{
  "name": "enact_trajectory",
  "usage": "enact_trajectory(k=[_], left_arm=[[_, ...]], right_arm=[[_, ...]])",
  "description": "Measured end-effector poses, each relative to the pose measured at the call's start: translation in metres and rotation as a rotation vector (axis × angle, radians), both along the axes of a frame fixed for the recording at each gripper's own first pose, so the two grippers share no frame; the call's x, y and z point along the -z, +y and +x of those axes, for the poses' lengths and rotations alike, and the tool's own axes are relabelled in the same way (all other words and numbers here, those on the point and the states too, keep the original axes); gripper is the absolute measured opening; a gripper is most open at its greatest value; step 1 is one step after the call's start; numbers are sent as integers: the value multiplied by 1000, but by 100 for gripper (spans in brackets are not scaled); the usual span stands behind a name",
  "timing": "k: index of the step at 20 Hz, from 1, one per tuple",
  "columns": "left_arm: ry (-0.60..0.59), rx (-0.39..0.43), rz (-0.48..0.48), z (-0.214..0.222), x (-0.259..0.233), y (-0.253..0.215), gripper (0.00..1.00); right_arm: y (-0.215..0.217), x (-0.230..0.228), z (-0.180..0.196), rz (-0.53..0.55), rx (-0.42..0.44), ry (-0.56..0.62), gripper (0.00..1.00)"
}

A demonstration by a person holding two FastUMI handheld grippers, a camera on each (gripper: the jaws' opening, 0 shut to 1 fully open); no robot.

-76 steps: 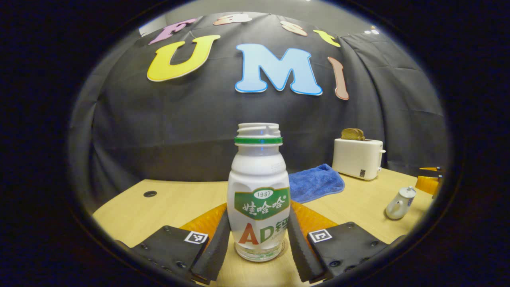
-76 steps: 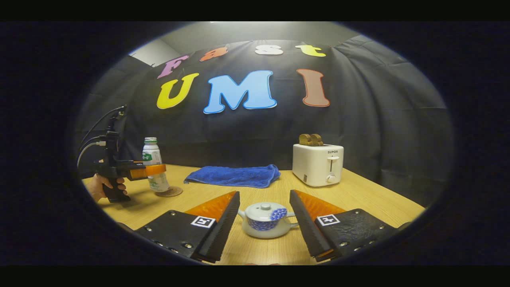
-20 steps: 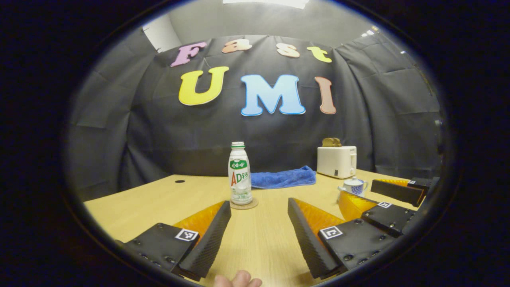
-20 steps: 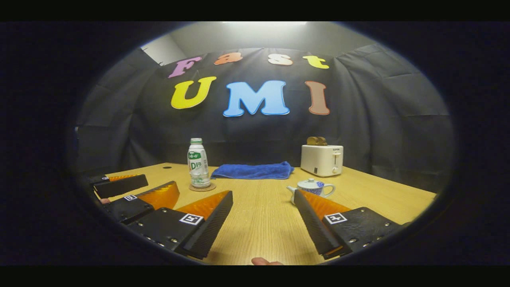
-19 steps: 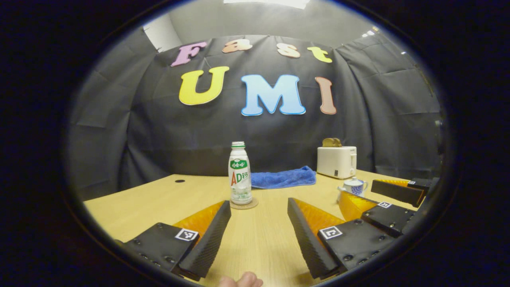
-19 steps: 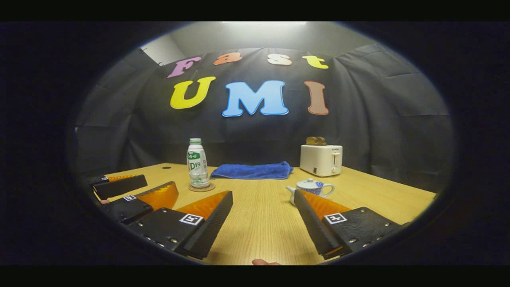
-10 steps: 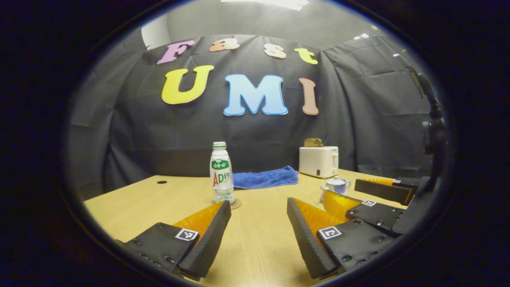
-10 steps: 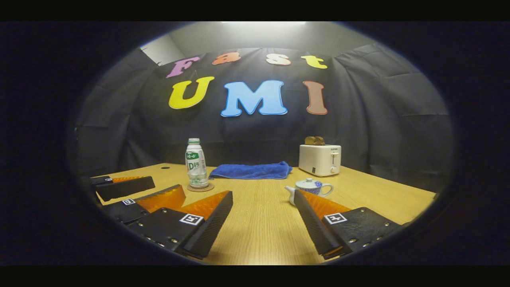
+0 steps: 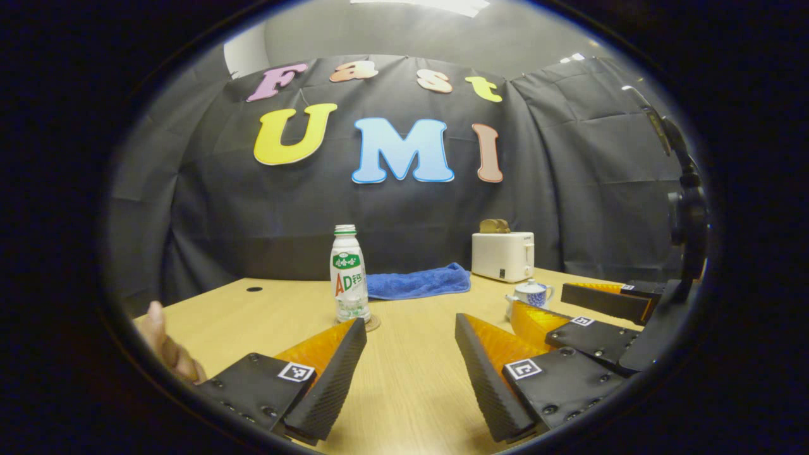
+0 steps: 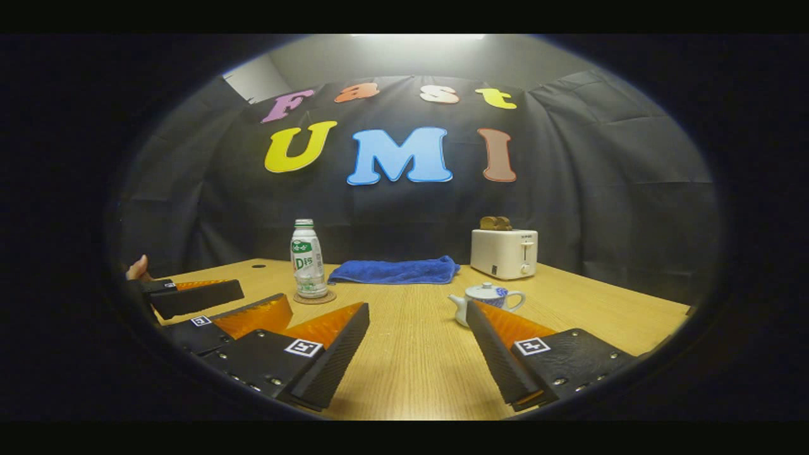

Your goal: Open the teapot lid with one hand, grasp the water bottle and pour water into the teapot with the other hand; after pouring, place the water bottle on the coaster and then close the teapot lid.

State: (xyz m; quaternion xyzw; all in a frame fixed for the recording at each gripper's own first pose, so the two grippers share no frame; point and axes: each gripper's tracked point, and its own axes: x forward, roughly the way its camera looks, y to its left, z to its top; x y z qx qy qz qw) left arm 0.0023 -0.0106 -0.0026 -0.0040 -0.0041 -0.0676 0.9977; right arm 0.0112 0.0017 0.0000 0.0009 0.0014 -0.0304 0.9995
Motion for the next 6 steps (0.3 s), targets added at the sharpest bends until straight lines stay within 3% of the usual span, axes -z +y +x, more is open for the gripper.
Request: enact_trajectory(k=[4, 6], left_arm=[[0, 0, 0, 0, 0, 0, 94], [0, 0, 0, 0, 0, 0, 99]], right_arm=[[0, 0, 0, 0, 0, 0, 95], [0, 0, 0, 0, -1, 1, 95]])
